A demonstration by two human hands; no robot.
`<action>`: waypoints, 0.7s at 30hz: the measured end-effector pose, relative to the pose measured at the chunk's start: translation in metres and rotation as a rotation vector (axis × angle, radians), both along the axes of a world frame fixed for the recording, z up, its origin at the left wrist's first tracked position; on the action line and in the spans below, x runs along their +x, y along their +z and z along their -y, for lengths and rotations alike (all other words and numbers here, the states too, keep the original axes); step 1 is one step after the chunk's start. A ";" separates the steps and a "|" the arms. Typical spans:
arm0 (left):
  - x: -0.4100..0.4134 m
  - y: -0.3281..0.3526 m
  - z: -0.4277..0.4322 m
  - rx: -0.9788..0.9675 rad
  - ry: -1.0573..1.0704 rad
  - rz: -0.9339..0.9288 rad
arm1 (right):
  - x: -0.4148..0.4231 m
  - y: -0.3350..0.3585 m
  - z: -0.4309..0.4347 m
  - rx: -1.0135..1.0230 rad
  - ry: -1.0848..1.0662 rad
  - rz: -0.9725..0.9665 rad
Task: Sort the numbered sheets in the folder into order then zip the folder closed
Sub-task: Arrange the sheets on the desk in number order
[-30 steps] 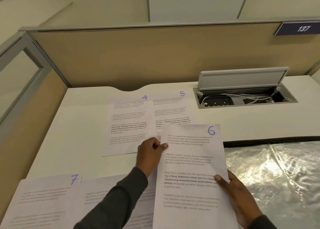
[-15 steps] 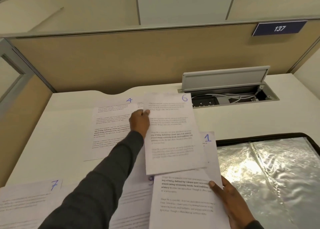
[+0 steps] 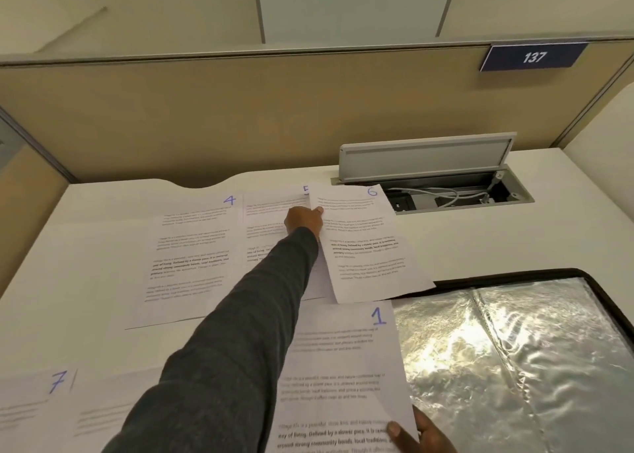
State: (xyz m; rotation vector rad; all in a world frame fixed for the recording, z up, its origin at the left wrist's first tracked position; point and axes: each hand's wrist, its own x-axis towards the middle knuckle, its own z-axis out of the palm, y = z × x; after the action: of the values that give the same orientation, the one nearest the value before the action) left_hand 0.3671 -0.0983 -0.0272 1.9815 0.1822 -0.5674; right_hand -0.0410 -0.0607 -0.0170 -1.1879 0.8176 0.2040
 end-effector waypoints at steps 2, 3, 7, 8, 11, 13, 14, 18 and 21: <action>-0.003 -0.005 0.009 0.020 -0.008 0.003 | 0.001 -0.008 -0.003 0.050 0.034 0.034; -0.004 -0.007 0.012 0.045 -0.018 0.020 | 0.003 -0.014 -0.001 0.068 0.037 0.020; -0.011 -0.011 0.014 0.200 -0.118 0.219 | 0.008 -0.017 0.001 0.005 0.038 -0.008; -0.013 -0.013 0.012 0.270 -0.174 0.285 | 0.008 -0.016 0.001 -0.034 0.044 -0.004; -0.021 -0.012 0.003 0.474 -0.362 0.484 | 0.012 -0.013 0.005 -0.099 0.062 -0.022; -0.027 -0.006 -0.006 0.478 -0.454 0.533 | 0.016 -0.008 0.008 -0.113 0.086 -0.038; -0.030 -0.001 -0.011 0.444 -0.486 0.523 | 0.018 -0.008 0.010 -0.123 0.092 -0.043; -0.042 0.025 -0.047 0.259 -0.478 0.484 | 0.026 -0.005 0.014 -0.103 0.049 -0.021; -0.060 0.045 -0.094 0.148 -0.394 0.498 | 0.036 -0.004 0.011 -0.087 -0.003 0.017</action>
State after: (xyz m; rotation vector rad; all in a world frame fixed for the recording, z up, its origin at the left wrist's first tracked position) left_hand 0.3070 -0.0042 0.0177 2.2526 -0.4952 -0.2926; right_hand -0.0054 -0.0714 -0.0206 -1.2683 0.8199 0.1568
